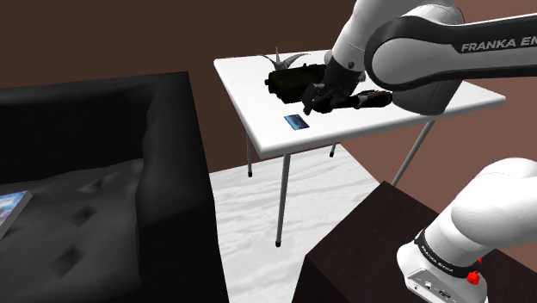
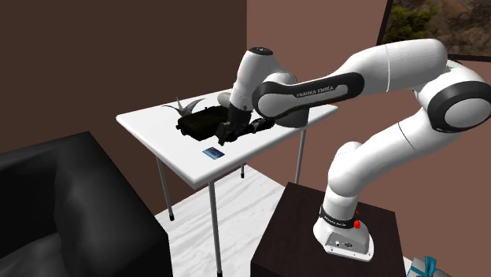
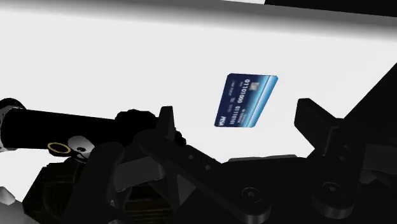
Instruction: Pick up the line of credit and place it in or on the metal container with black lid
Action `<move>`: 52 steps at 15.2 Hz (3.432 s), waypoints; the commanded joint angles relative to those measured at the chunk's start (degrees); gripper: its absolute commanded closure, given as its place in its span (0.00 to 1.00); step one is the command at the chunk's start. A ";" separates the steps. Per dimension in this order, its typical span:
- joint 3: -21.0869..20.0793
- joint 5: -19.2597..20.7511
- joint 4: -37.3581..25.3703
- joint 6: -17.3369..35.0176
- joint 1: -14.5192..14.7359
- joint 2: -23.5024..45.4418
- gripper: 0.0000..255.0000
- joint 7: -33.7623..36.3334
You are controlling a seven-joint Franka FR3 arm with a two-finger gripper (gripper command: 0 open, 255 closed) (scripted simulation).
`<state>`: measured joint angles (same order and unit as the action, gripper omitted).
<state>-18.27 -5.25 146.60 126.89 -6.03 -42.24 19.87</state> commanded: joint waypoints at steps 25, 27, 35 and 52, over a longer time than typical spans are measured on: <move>-15.97 10.58 0.02 24.59 -14.77 14.33 1.00 17.50; -15.98 10.58 0.02 24.59 -14.77 14.32 1.00 17.50; -14.12 9.32 -2.48 20.52 -13.42 12.79 1.00 15.59; -10.13 7.39 -13.06 7.34 -11.69 10.15 1.00 11.17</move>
<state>-28.56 2.16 134.34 135.01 -17.71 -32.12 31.25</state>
